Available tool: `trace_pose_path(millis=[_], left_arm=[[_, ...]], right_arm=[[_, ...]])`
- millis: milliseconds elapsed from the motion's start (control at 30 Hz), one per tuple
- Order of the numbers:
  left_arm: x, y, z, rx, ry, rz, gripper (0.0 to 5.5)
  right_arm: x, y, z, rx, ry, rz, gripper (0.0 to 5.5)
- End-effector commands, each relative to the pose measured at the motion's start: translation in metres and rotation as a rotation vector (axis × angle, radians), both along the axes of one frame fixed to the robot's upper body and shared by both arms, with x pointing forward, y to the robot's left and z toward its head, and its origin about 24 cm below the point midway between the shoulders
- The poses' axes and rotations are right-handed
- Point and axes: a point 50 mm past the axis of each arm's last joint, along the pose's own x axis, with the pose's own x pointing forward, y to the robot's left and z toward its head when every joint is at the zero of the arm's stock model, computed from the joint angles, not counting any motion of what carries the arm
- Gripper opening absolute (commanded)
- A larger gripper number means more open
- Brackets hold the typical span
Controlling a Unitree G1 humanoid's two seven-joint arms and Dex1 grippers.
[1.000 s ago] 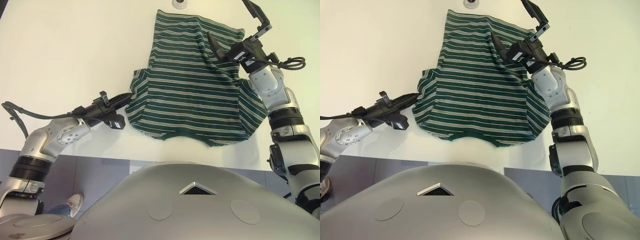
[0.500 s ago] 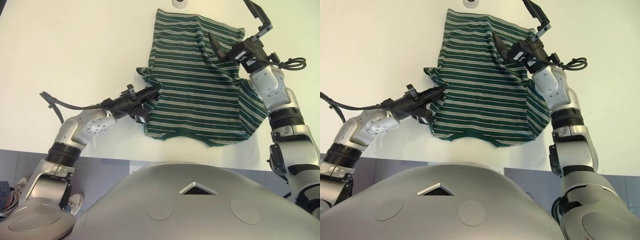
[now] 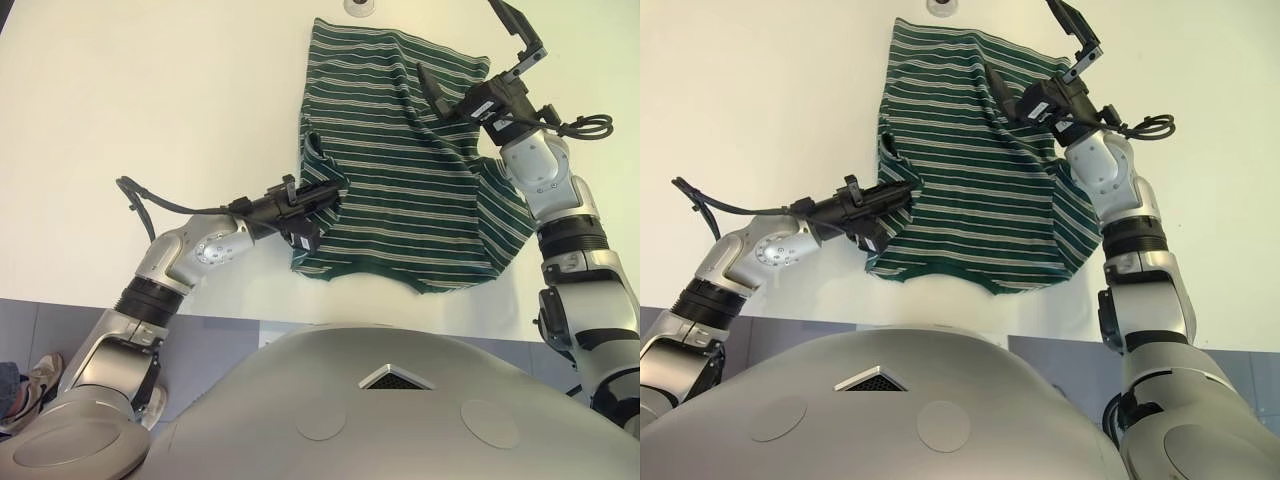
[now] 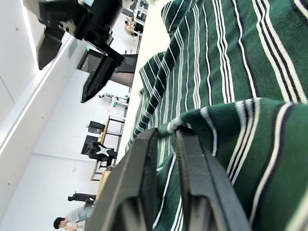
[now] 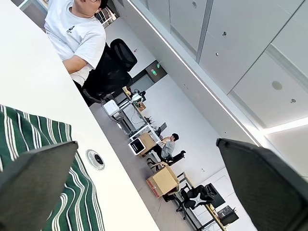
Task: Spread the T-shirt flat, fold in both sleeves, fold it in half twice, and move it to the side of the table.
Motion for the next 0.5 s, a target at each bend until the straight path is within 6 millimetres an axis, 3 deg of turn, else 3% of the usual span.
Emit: trace_pose_path(millis=[33,133,233,333,500], left_arm=[[0.003,-0.004,0.002,-0.032,0.006,0.021,1.35],[-0.002,-0.007,0.002,-0.049,0.029,0.003,1.83],[-0.005,-0.009,0.005,-0.093,0.028,0.024,2.27],[-0.002,-0.007,0.008,-0.118,0.011,0.070,2.81],[-0.006,-0.005,0.008,-0.117,-0.001,0.095,3.69]], right_arm=[[-0.001,-0.003,-0.001,0.003,0.014,-0.010,5.40],[-0.002,-0.006,0.001,0.004,0.016,-0.012,5.40],[-0.003,-0.022,0.012,-0.047,-0.023,-0.061,5.40],[-0.013,-0.066,0.022,-0.260,0.000,-0.154,5.40],[-0.061,-0.152,0.044,-0.651,0.210,-0.277,5.40]])
